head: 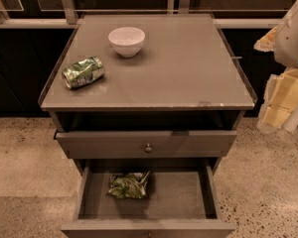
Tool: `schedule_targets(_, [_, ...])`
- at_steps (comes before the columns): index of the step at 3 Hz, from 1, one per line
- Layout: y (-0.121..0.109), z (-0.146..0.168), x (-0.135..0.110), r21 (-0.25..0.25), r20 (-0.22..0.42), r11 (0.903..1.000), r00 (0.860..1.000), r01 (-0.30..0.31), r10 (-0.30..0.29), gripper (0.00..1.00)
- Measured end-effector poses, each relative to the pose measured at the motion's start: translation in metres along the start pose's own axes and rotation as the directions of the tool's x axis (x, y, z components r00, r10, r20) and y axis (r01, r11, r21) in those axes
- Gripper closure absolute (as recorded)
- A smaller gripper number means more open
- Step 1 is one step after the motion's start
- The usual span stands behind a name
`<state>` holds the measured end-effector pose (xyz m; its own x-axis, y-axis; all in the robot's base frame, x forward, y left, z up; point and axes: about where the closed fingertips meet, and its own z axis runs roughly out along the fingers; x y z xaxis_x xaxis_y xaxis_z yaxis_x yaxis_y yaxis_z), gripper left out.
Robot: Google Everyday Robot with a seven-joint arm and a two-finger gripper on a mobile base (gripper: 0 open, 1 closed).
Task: Pick green can from middle drawer and place on counter
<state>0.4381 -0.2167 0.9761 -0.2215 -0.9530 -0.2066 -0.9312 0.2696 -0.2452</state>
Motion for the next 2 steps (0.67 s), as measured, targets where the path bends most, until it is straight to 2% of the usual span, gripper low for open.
schedule_targets(2, [0.0058, 0.0047, 0.0069, 0.014, 0.023, 0.9997, 1.0, -0.02, 0.02, 0.0])
